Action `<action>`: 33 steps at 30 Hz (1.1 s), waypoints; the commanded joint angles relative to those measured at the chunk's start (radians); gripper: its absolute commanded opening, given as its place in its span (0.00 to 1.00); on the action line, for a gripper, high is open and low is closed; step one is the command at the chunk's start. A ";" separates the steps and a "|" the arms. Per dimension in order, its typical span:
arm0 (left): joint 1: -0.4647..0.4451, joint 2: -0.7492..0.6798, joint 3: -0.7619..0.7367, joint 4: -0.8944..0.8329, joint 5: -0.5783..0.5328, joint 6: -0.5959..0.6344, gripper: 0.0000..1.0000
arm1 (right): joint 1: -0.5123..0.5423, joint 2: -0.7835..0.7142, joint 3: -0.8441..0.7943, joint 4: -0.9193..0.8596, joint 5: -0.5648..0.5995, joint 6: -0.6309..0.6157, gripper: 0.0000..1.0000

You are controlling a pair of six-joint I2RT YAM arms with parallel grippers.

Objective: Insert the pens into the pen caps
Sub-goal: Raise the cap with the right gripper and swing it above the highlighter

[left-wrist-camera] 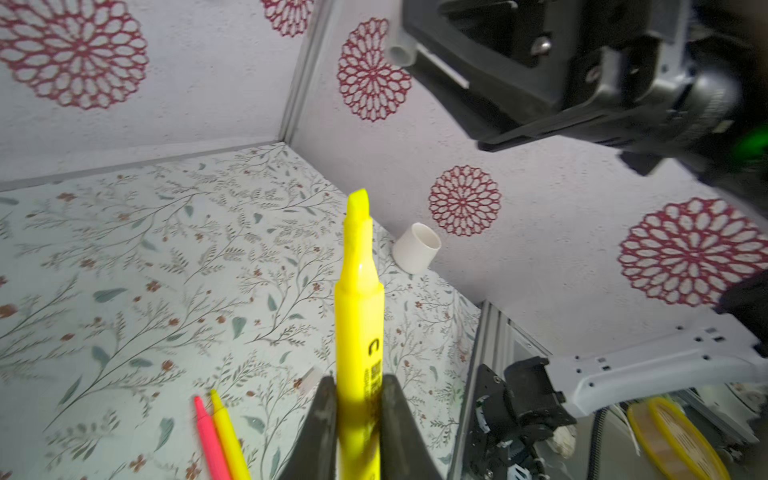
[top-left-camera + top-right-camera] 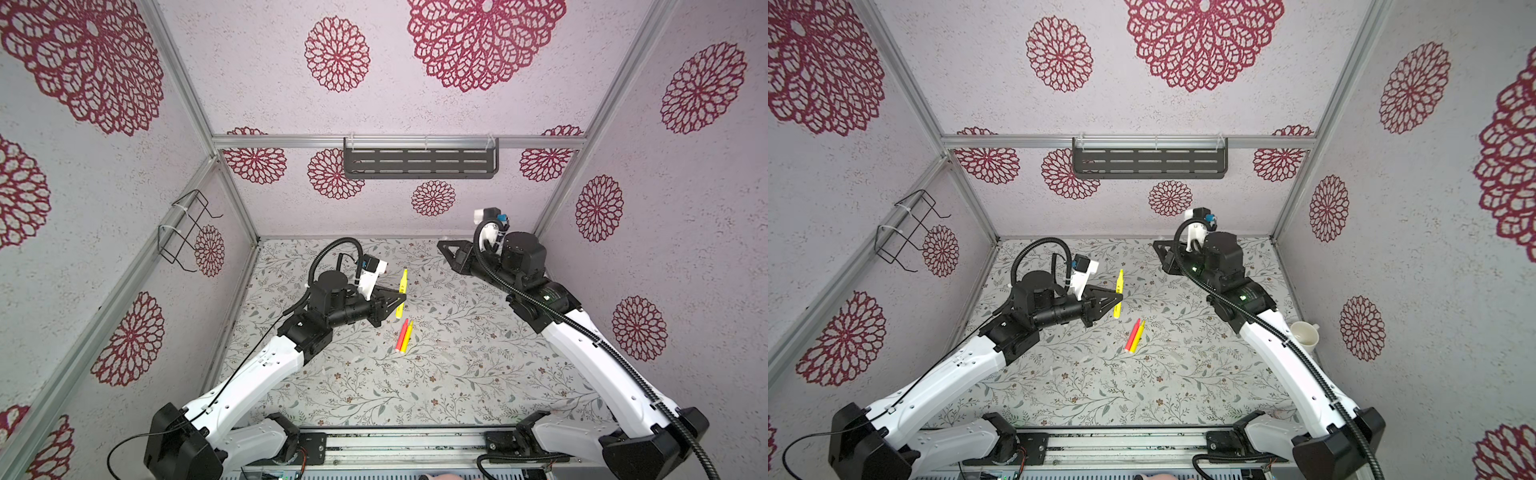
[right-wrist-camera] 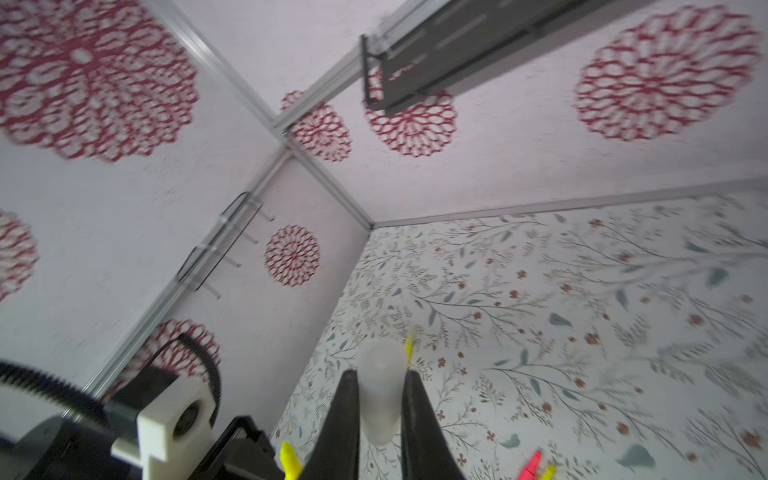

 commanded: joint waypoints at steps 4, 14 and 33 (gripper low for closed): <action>-0.044 0.015 0.119 -0.072 0.090 0.071 0.00 | -0.103 0.086 -0.044 0.501 -0.566 0.092 0.00; -0.069 0.008 0.148 -0.067 0.062 0.084 0.00 | -0.113 0.119 -0.024 0.641 -0.738 0.162 0.00; -0.070 -0.014 0.127 -0.040 0.029 0.085 0.00 | -0.069 0.088 -0.012 0.473 -0.735 0.024 0.00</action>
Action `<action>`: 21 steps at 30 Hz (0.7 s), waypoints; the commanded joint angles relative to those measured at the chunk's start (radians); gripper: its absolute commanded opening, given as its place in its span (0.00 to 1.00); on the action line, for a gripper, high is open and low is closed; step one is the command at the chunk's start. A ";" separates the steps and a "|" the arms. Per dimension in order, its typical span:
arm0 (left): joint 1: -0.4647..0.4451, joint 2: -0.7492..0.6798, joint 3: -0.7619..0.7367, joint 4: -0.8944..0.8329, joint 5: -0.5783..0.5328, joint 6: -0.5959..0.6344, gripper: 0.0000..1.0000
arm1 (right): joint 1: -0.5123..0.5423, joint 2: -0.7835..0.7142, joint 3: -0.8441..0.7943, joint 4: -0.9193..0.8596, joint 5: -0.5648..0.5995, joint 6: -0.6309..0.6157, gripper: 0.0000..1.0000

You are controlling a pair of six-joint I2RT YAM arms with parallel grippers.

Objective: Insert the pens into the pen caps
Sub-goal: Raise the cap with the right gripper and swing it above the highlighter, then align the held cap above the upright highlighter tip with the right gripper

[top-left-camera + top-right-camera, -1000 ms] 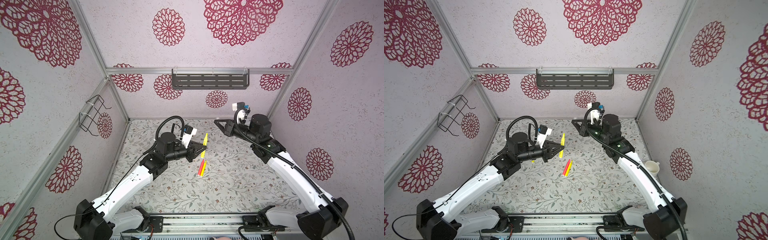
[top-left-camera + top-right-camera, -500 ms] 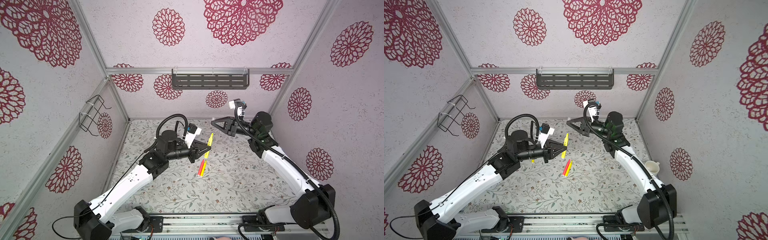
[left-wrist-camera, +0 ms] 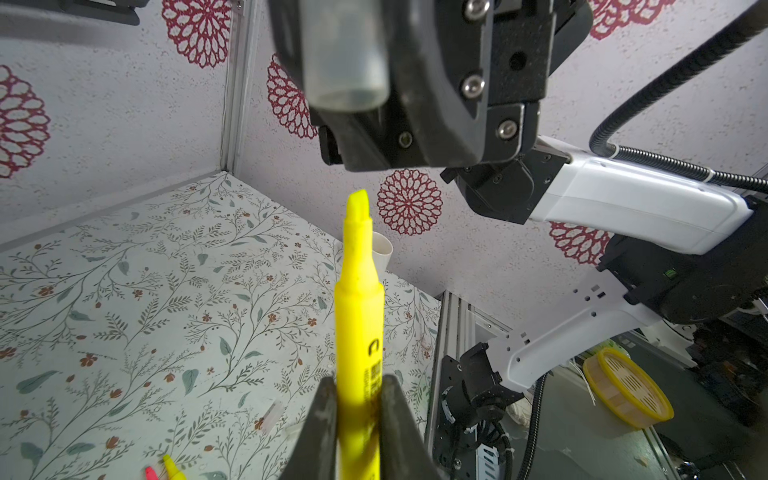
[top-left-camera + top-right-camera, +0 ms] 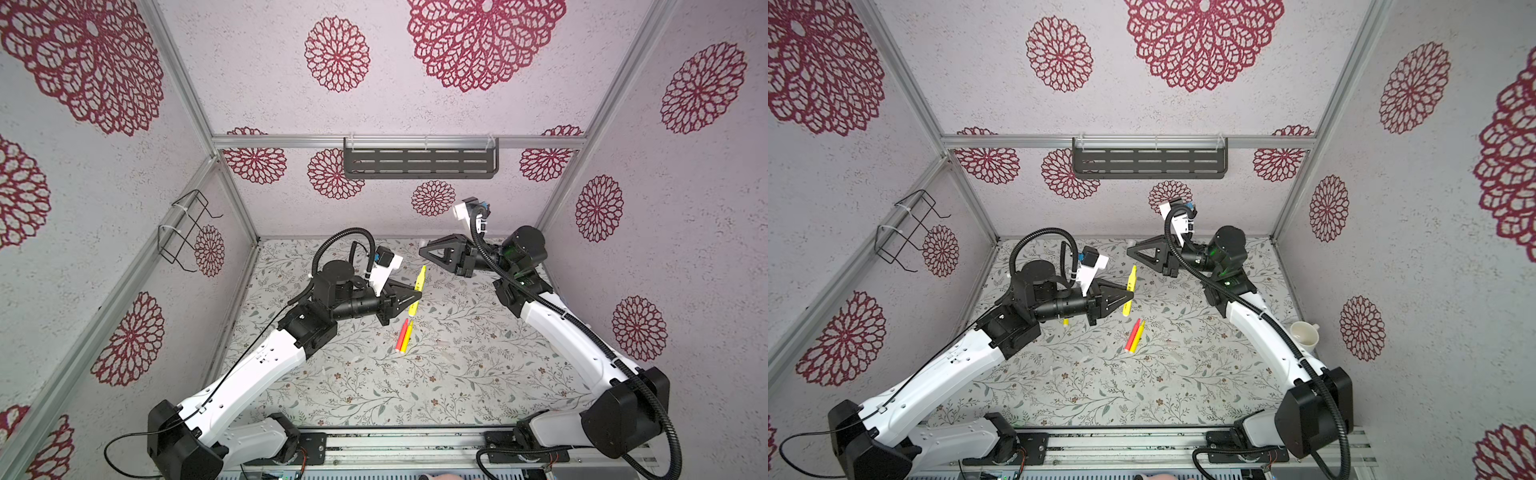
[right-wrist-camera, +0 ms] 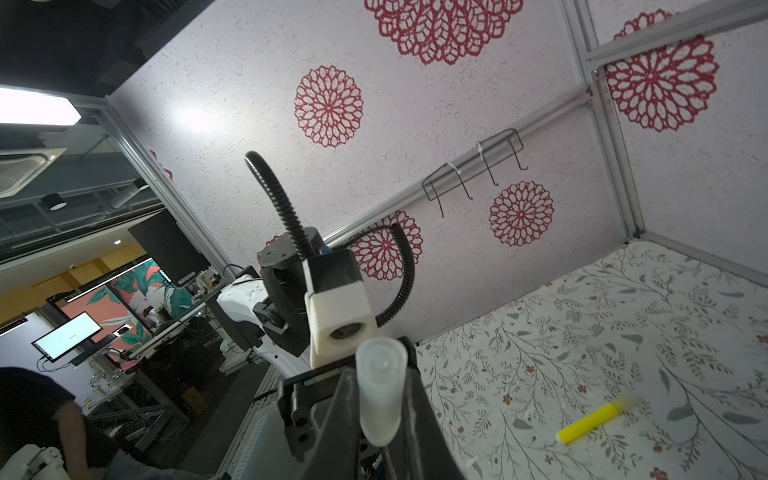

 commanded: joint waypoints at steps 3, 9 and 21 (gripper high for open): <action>-0.005 -0.034 -0.008 0.023 -0.028 0.024 0.00 | 0.005 -0.072 0.051 -0.277 0.077 -0.244 0.00; -0.005 -0.031 -0.014 0.025 -0.028 0.023 0.00 | 0.005 -0.089 0.039 -0.287 0.099 -0.244 0.00; -0.008 -0.025 -0.016 -0.004 -0.066 0.029 0.00 | 0.018 -0.112 0.071 -0.378 0.185 -0.273 0.00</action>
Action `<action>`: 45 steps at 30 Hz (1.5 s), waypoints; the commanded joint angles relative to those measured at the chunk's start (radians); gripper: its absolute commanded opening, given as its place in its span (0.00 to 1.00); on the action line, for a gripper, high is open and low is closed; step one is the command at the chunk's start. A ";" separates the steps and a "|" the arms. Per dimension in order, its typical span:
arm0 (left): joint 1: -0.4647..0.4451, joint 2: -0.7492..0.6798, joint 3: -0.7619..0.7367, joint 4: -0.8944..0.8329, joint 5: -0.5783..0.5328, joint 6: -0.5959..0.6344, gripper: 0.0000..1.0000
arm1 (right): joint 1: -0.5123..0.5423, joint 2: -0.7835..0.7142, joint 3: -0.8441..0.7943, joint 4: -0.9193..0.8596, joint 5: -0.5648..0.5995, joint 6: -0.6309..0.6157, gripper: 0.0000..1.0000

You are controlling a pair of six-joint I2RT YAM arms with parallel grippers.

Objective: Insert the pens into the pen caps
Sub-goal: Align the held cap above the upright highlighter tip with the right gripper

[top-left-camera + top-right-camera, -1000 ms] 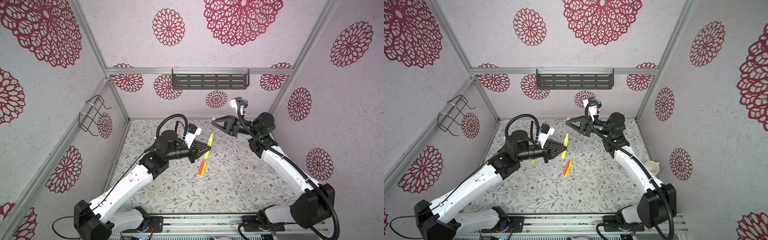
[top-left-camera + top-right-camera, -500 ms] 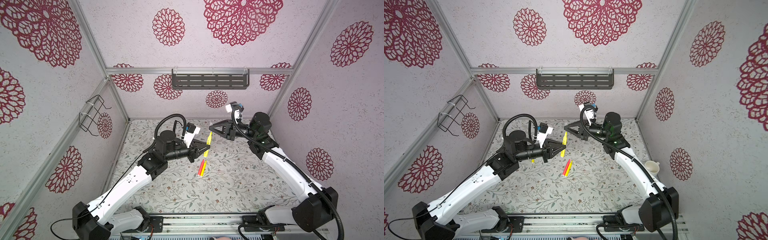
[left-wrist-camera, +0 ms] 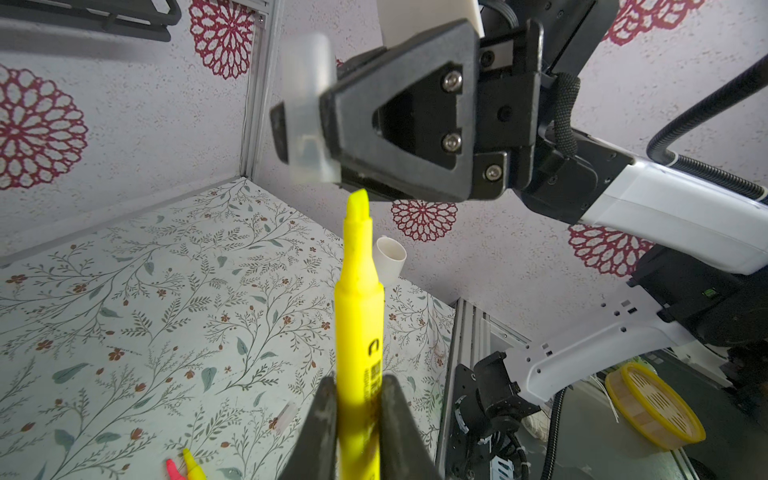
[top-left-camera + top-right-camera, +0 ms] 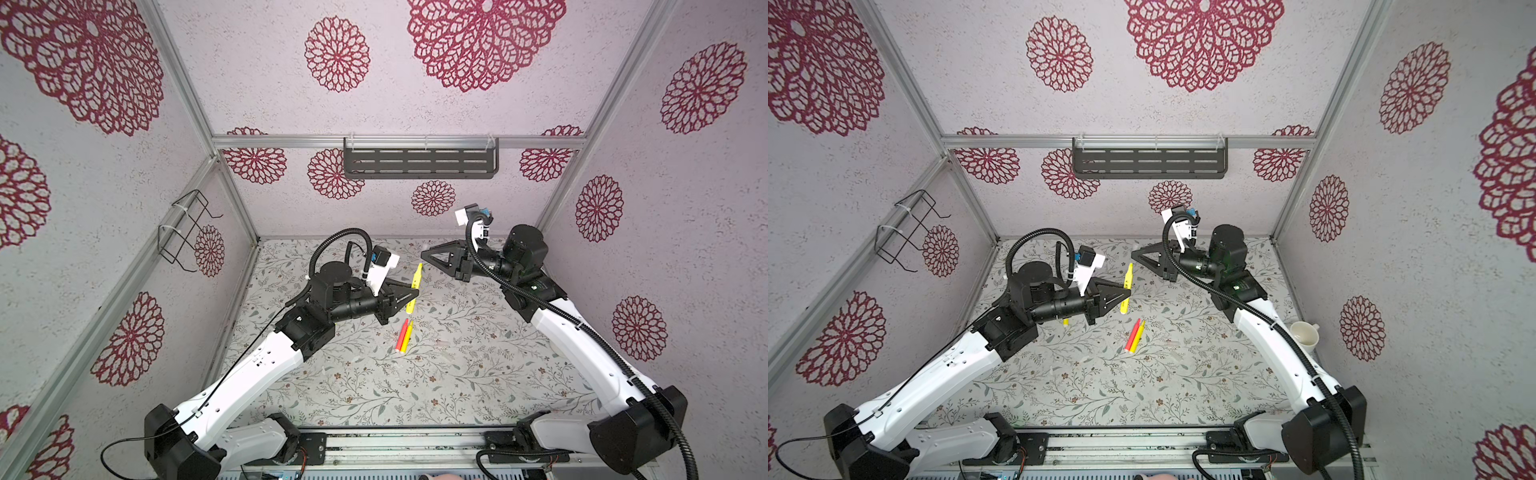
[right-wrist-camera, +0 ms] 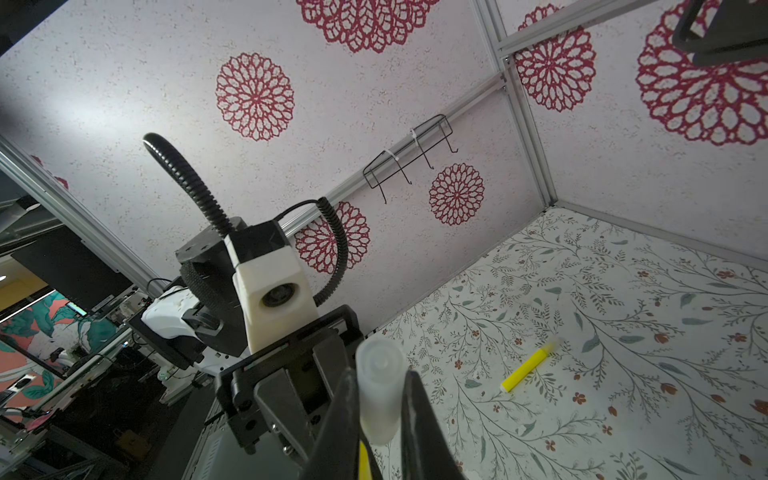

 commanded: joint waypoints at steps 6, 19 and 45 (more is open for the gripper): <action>-0.010 0.002 -0.009 -0.004 -0.019 0.029 0.00 | 0.034 -0.030 0.069 -0.066 0.044 -0.077 0.00; -0.011 -0.003 -0.013 -0.005 -0.023 0.033 0.00 | 0.046 -0.046 0.077 -0.105 0.082 -0.104 0.00; -0.012 -0.007 -0.026 0.005 -0.031 0.037 0.00 | 0.048 -0.044 0.115 -0.202 0.118 -0.156 0.00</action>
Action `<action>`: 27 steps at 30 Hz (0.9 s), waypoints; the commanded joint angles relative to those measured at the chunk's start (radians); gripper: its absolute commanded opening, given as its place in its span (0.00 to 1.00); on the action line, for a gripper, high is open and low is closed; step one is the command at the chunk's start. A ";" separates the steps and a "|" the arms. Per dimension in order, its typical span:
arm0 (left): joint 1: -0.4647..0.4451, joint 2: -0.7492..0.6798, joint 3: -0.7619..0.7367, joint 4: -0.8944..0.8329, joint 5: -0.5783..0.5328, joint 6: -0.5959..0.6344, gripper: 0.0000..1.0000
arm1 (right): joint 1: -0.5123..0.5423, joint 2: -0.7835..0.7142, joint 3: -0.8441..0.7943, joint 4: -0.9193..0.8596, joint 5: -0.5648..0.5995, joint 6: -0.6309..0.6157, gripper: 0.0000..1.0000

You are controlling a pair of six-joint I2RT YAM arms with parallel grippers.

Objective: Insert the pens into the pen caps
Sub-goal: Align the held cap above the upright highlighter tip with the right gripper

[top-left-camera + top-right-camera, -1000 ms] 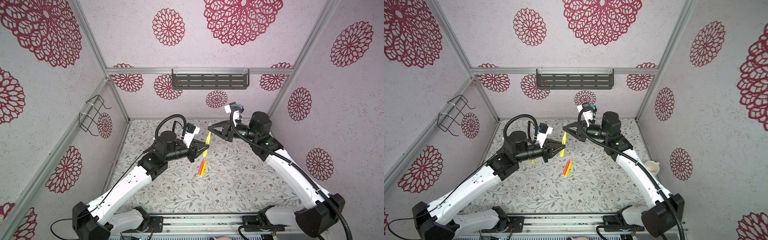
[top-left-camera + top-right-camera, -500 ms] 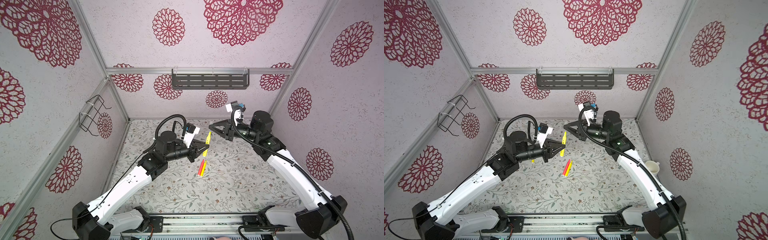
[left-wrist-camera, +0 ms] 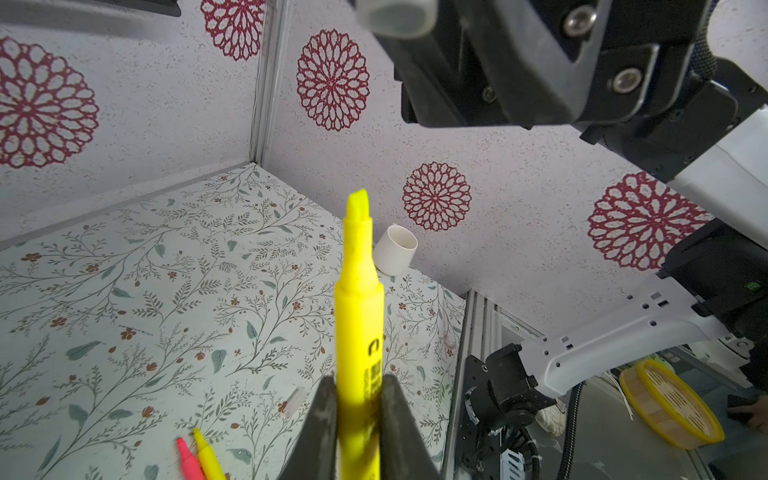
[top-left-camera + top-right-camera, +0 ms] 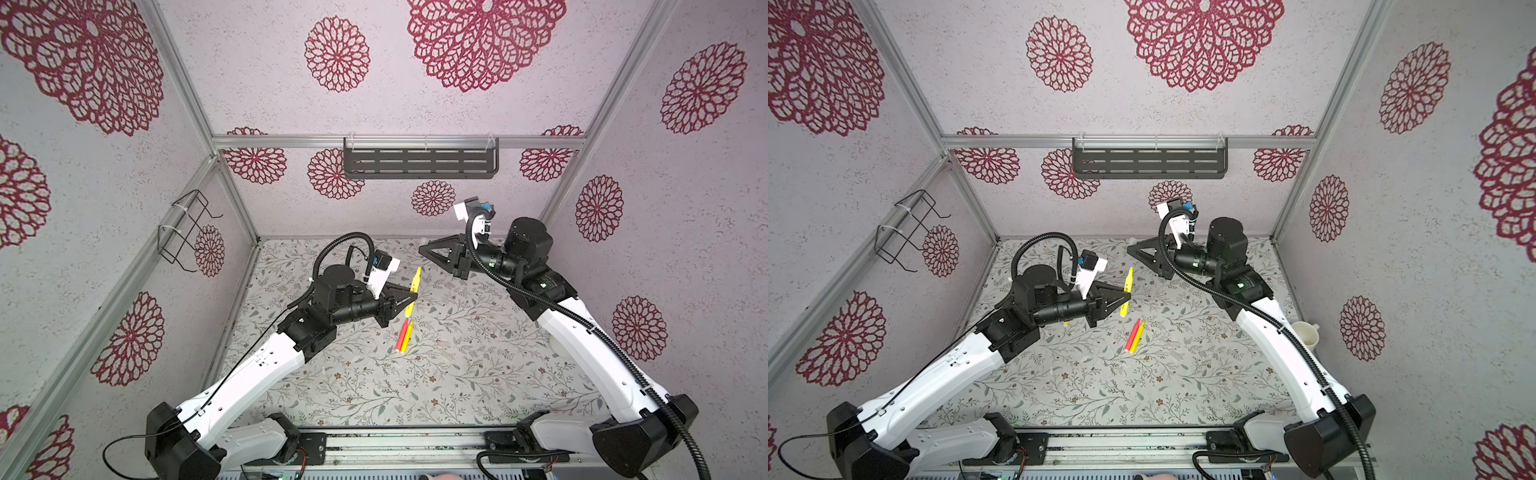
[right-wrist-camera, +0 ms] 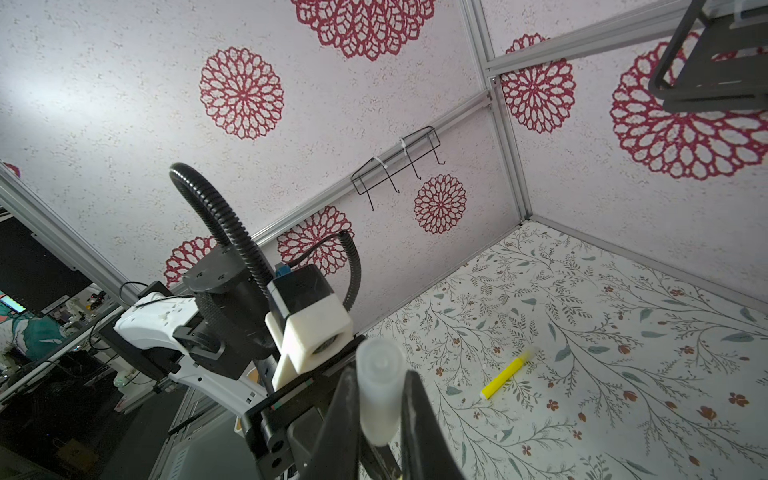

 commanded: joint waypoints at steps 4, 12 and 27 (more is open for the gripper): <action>-0.007 -0.009 0.006 0.013 -0.005 0.020 0.00 | 0.009 -0.033 0.000 -0.039 0.025 -0.054 0.00; -0.007 -0.017 0.002 0.018 -0.010 0.017 0.00 | 0.020 -0.045 -0.025 -0.038 0.032 -0.057 0.00; -0.007 -0.026 -0.006 0.025 -0.016 0.017 0.00 | 0.029 -0.066 -0.047 -0.041 0.051 -0.057 0.00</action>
